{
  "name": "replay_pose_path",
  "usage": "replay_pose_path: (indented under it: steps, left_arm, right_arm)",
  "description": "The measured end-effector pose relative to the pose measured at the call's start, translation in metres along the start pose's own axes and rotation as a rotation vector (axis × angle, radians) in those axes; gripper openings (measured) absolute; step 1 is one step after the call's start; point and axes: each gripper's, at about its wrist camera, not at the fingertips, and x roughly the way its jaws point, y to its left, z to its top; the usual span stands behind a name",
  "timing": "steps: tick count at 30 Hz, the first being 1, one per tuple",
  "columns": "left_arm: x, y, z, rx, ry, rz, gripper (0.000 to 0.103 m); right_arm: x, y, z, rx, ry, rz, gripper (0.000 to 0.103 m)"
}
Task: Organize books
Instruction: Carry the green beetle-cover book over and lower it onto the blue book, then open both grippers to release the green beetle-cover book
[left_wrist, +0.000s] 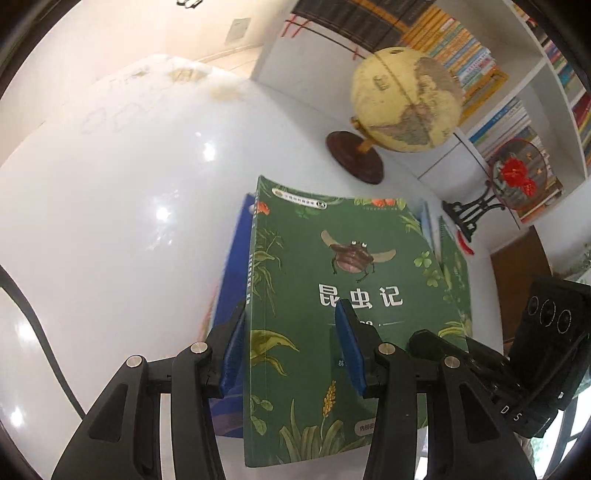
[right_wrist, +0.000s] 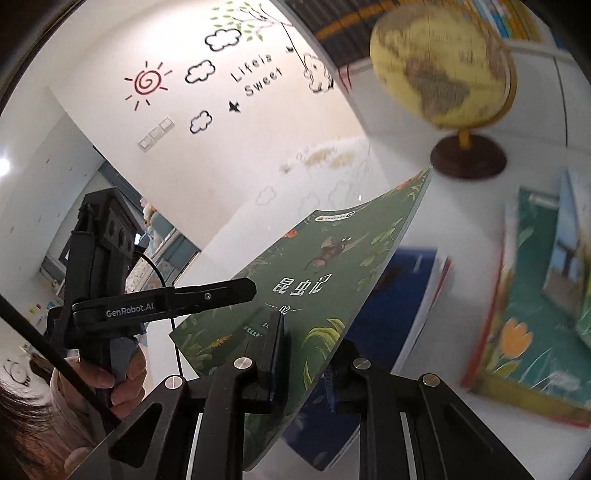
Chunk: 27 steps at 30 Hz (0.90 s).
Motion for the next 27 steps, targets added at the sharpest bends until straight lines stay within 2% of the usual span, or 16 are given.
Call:
replay_pose_path:
  steps: [8,12,14,17,18,19,20,21,22,26,27]
  left_arm:
    - [0.013,0.016,-0.007,-0.040,0.040,-0.008,0.043]
    - [0.025,0.019,-0.011,-0.048,0.071,0.014,0.043]
    - [0.029,0.023,-0.012,-0.063,0.086,0.038,0.045]
    - [0.028,0.020,-0.010,-0.033,0.062,0.107,0.045]
    - [0.026,0.017,-0.008,-0.018,0.044,0.141,0.047]
    - [0.023,0.015,-0.006,-0.001,0.026,0.181,0.054]
    - [0.022,0.011,-0.004,0.014,0.017,0.205,0.057]
    - [0.021,0.008,-0.001,0.034,0.015,0.224,0.066]
    - [0.022,0.004,0.001,0.056,0.023,0.238,0.070]
    - [0.034,-0.024,0.012,0.158,0.059,0.272,0.071]
    - [0.038,-0.031,0.014,0.170,0.063,0.269,0.074]
  right_arm:
    - [0.029,-0.008,-0.012,0.088,0.076,-0.021,0.018]
    - [0.043,-0.014,-0.011,0.117,0.142,-0.047,0.020]
    - [0.050,-0.023,-0.010,0.174,0.176,-0.037,0.021]
    - [0.060,-0.033,-0.015,0.261,0.232,-0.047,0.028]
    - [0.059,-0.033,-0.017,0.274,0.230,-0.045,0.032]
    - [0.057,-0.036,-0.018,0.297,0.217,-0.029,0.036]
    - [0.054,-0.037,-0.018,0.314,0.205,-0.021,0.047]
    - [0.050,-0.038,-0.018,0.323,0.195,-0.018,0.054]
    - [0.045,-0.039,-0.018,0.329,0.183,-0.030,0.055]
    - [0.024,-0.051,-0.014,0.312,0.160,-0.145,0.055]
    - [0.017,-0.053,-0.013,0.309,0.145,-0.155,0.055]
